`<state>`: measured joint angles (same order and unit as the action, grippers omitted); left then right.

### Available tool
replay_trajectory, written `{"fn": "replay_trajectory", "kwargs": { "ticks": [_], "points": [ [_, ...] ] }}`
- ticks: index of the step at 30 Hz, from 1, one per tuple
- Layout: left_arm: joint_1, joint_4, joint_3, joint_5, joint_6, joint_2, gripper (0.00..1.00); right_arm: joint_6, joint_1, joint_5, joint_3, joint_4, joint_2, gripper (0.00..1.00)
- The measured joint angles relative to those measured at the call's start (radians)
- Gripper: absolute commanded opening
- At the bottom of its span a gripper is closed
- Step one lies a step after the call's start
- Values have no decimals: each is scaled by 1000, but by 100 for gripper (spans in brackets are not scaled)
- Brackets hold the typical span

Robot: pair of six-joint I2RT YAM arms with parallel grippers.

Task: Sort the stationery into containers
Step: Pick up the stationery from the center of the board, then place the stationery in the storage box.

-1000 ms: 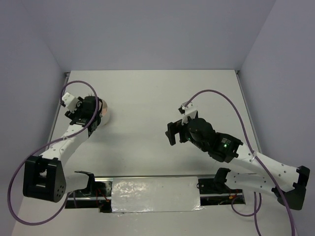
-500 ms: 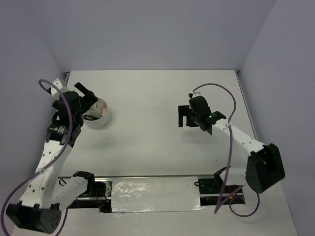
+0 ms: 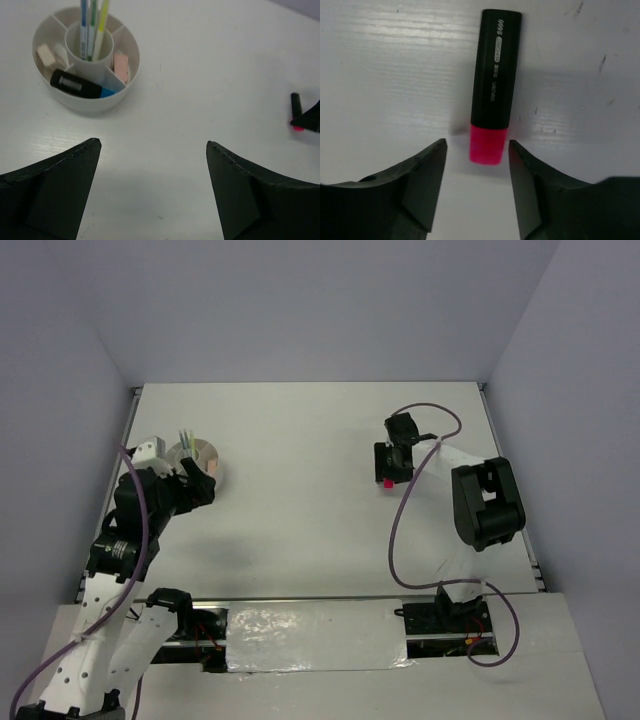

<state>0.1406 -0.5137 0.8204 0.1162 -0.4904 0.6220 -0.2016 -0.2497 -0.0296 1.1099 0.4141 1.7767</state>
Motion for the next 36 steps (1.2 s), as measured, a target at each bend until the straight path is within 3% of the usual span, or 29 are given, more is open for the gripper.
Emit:
{"fn": "replay_trajectory", "kwargs": {
  "ticks": [4,6,9,10,12,19,23,28,36],
  "points": [
    [0,-29,-54,-37,16,10,99,12,7,7,46,1,65,50],
    [0,-24,-54,-46,18,8,99,19,8,7,46,4,66,37],
    [0,-17,-54,-60,19,8,99,23,8,9,46,11,66,29],
    [0,-15,-54,-65,19,7,99,24,8,11,46,11,66,16],
    [0,-13,-54,-76,19,5,99,26,8,18,42,5,65,9],
    [0,23,-53,-225,-33,6,99,36,-59,124,-126,-71,-115,5],
    [0,116,-54,-360,-153,32,99,31,-244,166,-209,-153,-331,5],
    [17,350,-101,-533,-333,103,99,2,-521,153,-232,-249,-527,5],
    [144,511,-110,-617,-455,179,99,-43,-678,87,-211,-241,-624,4]
  ]
}}
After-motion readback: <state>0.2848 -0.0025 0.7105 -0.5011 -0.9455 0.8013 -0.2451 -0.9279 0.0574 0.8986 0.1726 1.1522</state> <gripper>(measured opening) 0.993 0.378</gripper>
